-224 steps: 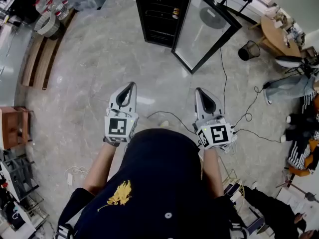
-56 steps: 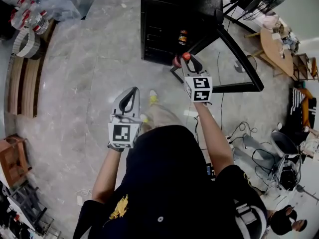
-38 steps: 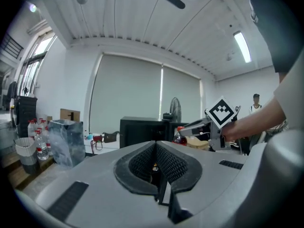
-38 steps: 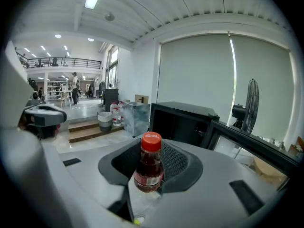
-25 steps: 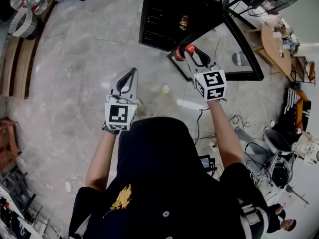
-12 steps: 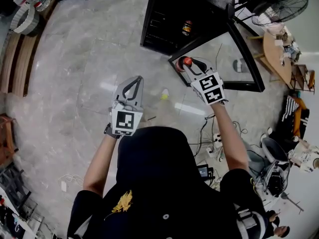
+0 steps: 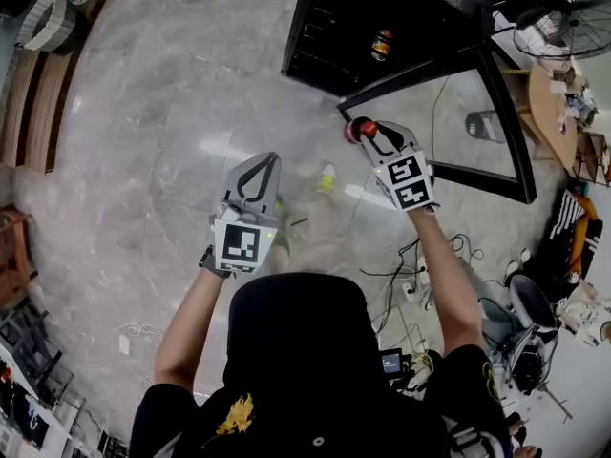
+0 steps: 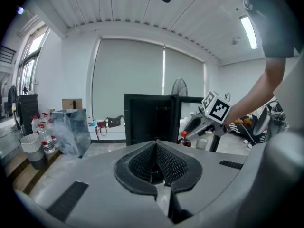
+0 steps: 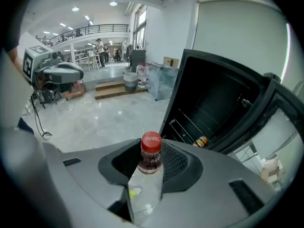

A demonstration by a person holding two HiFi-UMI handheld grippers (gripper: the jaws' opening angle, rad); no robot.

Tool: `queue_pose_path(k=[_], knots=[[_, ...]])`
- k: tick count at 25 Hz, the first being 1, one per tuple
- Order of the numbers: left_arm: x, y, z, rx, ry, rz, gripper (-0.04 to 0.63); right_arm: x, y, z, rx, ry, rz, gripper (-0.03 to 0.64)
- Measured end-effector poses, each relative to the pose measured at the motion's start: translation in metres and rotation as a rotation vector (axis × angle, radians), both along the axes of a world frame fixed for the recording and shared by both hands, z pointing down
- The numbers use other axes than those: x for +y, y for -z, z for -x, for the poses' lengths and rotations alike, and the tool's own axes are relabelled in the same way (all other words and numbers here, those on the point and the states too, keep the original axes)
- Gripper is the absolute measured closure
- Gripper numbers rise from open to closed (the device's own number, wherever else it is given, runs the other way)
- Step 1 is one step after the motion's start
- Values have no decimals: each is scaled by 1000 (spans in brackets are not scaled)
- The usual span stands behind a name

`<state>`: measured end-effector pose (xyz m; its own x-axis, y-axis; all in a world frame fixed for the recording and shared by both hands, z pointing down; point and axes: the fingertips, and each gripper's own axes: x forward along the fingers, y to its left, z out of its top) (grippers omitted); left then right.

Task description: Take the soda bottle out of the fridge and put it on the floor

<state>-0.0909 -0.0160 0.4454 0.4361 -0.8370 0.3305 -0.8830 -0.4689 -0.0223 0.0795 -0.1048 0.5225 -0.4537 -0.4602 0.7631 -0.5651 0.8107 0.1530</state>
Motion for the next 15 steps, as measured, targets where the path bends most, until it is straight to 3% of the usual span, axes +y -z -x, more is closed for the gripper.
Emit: queue_pose_path(k=[6,15], knots=[[-19,-23,-4,-4,-25,5,577,-12,-65,-1,30,-18,57,495],[-40,-85,0,1,-15,20,577,-30,-190,-1,47,-138,85,495]])
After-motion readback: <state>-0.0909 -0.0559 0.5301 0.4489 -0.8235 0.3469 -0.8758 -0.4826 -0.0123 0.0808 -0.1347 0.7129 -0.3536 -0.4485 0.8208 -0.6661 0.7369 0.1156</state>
